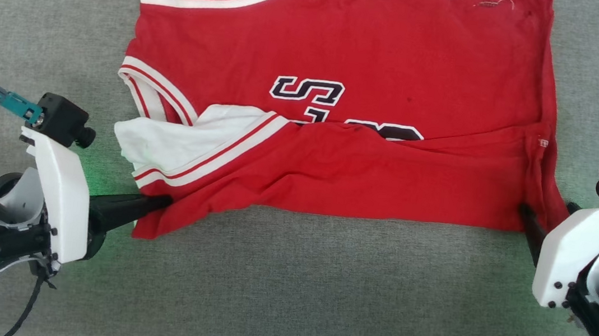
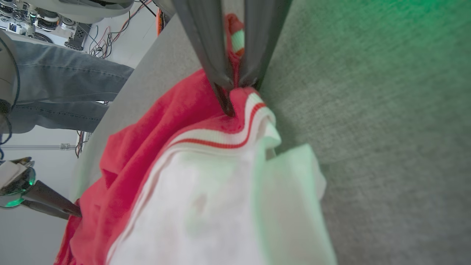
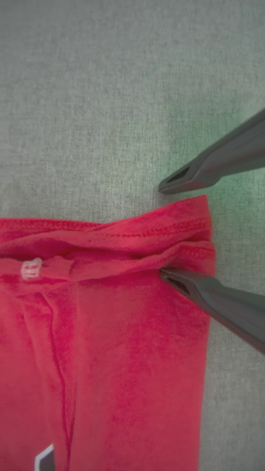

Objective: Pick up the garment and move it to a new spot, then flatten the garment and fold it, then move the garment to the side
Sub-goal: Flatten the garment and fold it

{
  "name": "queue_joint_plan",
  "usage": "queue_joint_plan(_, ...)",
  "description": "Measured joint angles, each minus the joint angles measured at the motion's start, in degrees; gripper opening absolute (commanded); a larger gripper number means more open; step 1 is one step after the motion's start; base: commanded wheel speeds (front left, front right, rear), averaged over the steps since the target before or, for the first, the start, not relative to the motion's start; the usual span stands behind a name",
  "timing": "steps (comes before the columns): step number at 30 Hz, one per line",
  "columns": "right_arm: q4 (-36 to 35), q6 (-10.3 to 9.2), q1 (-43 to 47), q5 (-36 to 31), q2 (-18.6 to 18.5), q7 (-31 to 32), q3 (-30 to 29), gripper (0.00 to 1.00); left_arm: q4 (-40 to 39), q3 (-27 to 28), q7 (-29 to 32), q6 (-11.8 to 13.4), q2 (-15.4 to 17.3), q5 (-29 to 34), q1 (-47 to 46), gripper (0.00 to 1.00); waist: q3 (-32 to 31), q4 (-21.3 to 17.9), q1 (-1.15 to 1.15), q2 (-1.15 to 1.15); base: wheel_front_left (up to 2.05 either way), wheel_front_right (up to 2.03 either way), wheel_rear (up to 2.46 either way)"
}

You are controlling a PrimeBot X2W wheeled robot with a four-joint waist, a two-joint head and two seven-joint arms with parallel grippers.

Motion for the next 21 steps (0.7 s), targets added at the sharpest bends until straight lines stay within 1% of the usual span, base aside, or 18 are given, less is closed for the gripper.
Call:
queue_joint_plan(3,-1.4,0.0,-0.3,0.7,-0.7,6.3,0.4,1.0,-0.3,-0.1,-0.3,0.0,-0.6,0.6,-0.1,0.0,0.2,0.6,0.0,0.0,0.0,0.0,0.0)
queue_joint_plan(5,-2.0,0.0,-0.3,0.7,-1.0,8.6,0.6,1.0,-0.6,-0.2,-0.7,0.0,-0.9,0.8,-0.3,0.0,0.3,1.0,0.0,0.0,0.0,0.0,0.0)
queue_joint_plan(6,-2.2,0.0,-0.3,0.9,-0.8,9.1,0.4,0.59,-0.7,-0.3,-0.8,0.0,-1.1,0.9,-0.3,0.0,0.4,1.1,0.0,0.0,0.0,0.0,0.0)
queue_joint_plan(7,-2.2,-0.01,-0.3,1.1,-0.7,9.5,0.5,0.0,-0.9,-0.3,-1.0,0.0,-1.3,0.9,-0.3,0.0,0.4,1.3,0.0,0.0,0.0,0.0,0.0)
queue_joint_plan(10,-2.5,0.0,-0.2,1.9,-0.1,9.9,0.5,0.0,-1.2,-0.6,-1.6,0.0,-1.7,1.3,-0.3,0.0,0.3,1.6,0.0,0.0,0.0,0.0,0.0)
queue_joint_plan(14,-2.6,0.04,0.0,2.1,0.5,8.4,-0.6,0.0,-1.8,-0.9,-3.3,0.0,-1.3,1.6,-0.2,0.0,-0.1,1.8,0.0,0.0,0.0,0.0,0.0)
queue_joint_plan(18,-2.8,0.04,0.7,3.4,0.1,7.1,-2.1,0.0,-4.0,-0.7,-5.7,0.0,0.0,1.6,1.1,0.0,-1.3,1.8,0.0,0.0,0.0,0.0,0.0)
queue_joint_plan(21,-3.3,0.04,1.8,4.4,-0.5,7.0,-2.9,0.0,-6.4,0.0,-8.2,0.0,1.9,1.1,2.4,0.0,-2.5,2.0,0.0,0.0,0.0,0.0,0.0)
